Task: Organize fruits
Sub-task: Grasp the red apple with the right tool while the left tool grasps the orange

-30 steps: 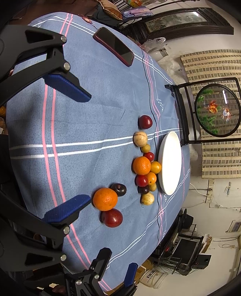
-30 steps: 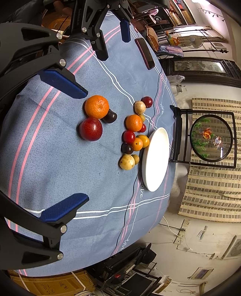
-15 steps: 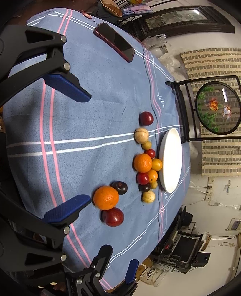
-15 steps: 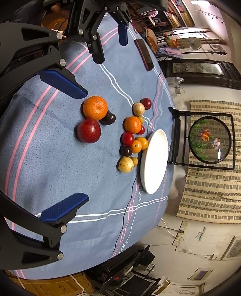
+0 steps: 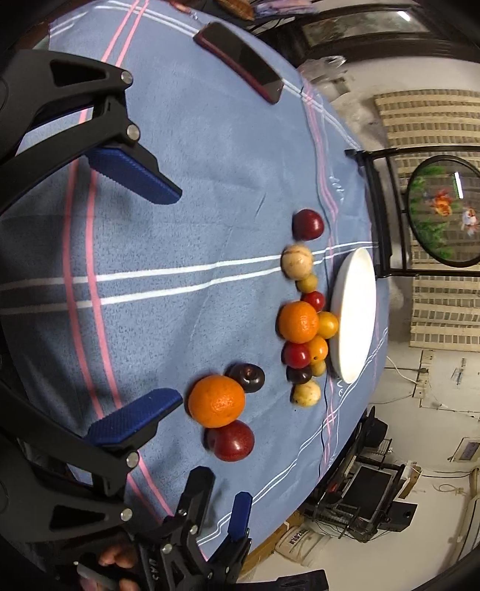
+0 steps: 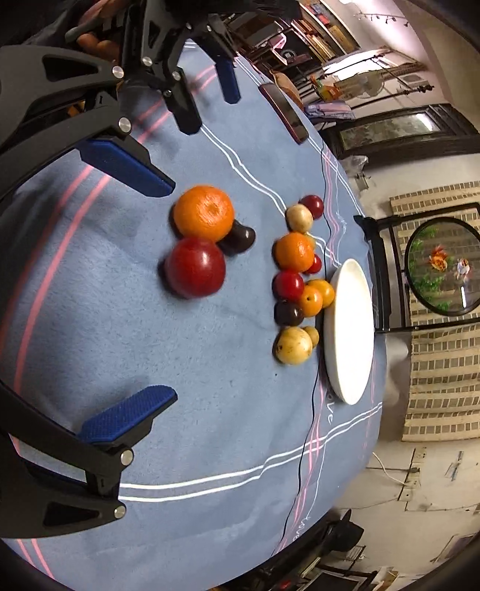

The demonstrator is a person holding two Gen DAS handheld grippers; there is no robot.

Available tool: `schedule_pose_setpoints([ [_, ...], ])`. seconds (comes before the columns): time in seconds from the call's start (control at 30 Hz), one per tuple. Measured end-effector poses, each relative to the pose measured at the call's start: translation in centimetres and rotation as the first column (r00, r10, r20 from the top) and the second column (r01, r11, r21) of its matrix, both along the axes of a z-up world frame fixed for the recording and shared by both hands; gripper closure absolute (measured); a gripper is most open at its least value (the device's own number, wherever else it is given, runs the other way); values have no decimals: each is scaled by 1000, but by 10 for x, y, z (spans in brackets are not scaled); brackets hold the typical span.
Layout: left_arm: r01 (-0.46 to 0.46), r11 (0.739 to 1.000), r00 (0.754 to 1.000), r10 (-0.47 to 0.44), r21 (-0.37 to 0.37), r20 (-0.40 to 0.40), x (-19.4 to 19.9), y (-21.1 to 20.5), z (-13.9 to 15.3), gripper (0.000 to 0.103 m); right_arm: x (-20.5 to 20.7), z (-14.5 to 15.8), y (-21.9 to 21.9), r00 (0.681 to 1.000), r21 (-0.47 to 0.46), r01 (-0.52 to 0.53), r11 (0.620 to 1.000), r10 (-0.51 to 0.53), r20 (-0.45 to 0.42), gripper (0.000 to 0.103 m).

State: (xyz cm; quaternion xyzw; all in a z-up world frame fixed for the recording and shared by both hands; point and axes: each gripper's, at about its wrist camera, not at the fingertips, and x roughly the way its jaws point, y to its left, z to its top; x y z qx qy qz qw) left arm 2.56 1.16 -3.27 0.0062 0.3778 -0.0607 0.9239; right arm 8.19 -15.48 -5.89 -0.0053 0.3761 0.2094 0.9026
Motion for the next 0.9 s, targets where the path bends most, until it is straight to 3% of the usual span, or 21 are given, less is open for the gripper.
schedule_pose_setpoints([
  [0.1,1,1000,1000,-1,-1,2,4,0,-2,2,7,-2,3,1000,-10,-18,1000,17,-11,4],
  [0.27,48,999,999,-47,-9,17,6,-4,-4,2,17,-7,12,997,-19,-61,998,60,-42,24],
  [0.53,85,996,996,-85,-22,21,10,-10,-4,2,31,-11,16,993,9,-93,996,94,-76,40],
  [0.63,95,995,995,-95,-30,14,13,-13,-4,2,33,-13,12,985,79,-130,988,137,-100,56],
  [0.73,113,992,994,-113,-49,0,19,-18,-5,3,30,-13,9,984,110,-141,984,152,-94,60],
  [0.77,120,991,993,-120,-52,-3,21,-21,-4,4,30,-13,6,984,132,-136,982,149,-93,61],
  [0.9,172,982,984,-175,-77,-38,30,-35,-6,32,26,-4,-12,995,176,-85,981,93,-37,61],
])
